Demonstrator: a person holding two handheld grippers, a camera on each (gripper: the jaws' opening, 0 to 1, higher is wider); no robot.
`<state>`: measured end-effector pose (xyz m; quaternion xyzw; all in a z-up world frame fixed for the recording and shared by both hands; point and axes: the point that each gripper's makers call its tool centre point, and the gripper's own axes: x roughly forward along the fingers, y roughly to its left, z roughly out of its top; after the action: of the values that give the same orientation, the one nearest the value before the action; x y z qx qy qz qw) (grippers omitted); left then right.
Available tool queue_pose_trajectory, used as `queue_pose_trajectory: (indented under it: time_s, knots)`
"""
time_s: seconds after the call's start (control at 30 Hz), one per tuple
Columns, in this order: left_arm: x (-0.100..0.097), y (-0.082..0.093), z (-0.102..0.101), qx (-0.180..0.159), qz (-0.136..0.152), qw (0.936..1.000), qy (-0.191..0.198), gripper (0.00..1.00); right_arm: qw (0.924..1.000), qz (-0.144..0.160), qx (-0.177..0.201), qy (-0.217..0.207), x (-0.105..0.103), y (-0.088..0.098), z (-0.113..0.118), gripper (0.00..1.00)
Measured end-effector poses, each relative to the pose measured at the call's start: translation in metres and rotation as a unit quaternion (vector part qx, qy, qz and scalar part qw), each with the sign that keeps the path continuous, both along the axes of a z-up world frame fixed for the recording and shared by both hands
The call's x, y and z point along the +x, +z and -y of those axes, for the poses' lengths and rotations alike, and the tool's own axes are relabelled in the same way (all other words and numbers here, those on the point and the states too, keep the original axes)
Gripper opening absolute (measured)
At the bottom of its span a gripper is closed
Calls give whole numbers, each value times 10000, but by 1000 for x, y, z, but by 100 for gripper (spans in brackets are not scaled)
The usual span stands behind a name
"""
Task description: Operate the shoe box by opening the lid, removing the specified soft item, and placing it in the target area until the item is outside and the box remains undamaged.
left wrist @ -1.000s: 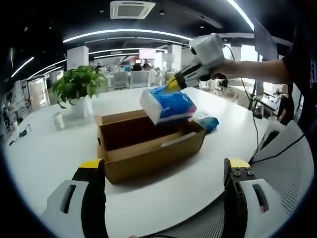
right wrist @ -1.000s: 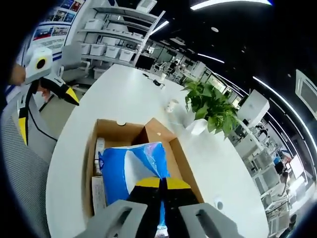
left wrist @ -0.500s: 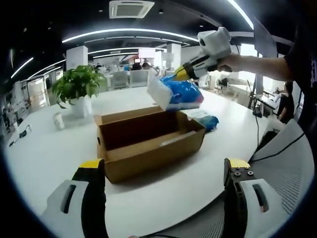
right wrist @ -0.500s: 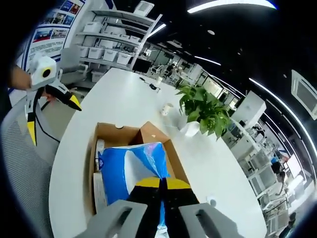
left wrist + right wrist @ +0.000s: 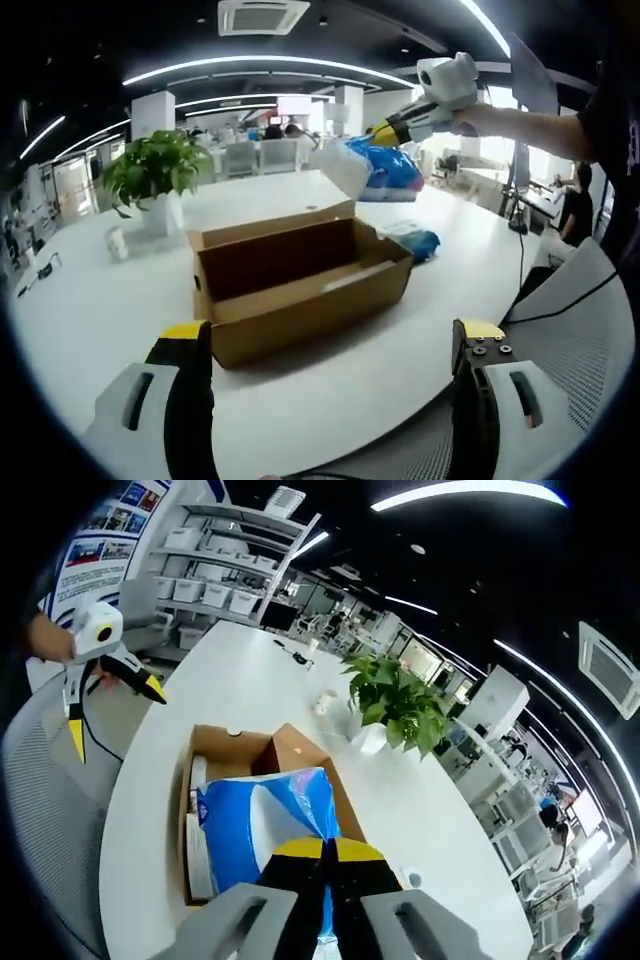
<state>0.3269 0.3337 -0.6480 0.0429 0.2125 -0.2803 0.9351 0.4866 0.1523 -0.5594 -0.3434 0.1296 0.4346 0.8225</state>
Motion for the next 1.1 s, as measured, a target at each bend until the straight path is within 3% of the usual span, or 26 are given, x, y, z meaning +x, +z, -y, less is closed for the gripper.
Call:
queue_pose_trajectory:
  time_s: [0.57,1.1]
  knots:
    - [-2,2,7,39,-50,10000,-51,99,9993,229,-46,-299,-2,16,49,0]
    - [-4,1,9,74,-80,9999,-66,99,9978,293,-143,-582,-10,15,105,0]
